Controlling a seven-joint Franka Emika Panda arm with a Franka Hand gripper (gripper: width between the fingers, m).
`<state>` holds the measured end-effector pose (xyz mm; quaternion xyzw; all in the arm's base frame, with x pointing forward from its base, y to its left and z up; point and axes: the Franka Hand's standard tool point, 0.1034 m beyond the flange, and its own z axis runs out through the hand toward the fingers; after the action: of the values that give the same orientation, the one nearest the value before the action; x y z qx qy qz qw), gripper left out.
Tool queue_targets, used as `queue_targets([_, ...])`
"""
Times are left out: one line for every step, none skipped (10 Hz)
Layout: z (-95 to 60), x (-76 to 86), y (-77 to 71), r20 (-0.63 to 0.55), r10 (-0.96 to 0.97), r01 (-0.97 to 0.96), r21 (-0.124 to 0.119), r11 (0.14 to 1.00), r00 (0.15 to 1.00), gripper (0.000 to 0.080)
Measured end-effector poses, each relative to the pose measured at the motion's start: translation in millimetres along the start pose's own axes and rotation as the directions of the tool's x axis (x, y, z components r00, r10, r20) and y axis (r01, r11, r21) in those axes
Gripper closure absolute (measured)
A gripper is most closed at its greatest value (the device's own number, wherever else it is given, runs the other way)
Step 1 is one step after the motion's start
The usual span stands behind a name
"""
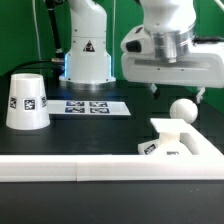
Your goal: Assemble lamp
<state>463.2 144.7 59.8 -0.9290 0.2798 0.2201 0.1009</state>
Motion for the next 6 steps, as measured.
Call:
queue_targets([2.2,-6.1,-0.5,0.042,-0.003,0.003,-0.015,1.0,0.999,0.0101])
queue_targets([5.9,-9.5,-1.3,0.072,-0.008,0.01,-0.024,1.0,0.997,0.0101])
queue_targets([10.6,-12.1,-0.3,0.127,-0.007,0.012,-0.038,0.999,0.992,0.0101])
queue_targets([15.8,-13.9,-0.1,0.172,0.006,0.002,-0.047,0.999,0.985,0.0101])
queue_targets([22.5,-18.3,1.1,0.224,0.015,0.001,-0.068,0.998,0.975,0.0101])
queue_targets([21.8,-15.6,3.9,0.257,0.017,0.001,-0.073,0.997,0.966,0.0101])
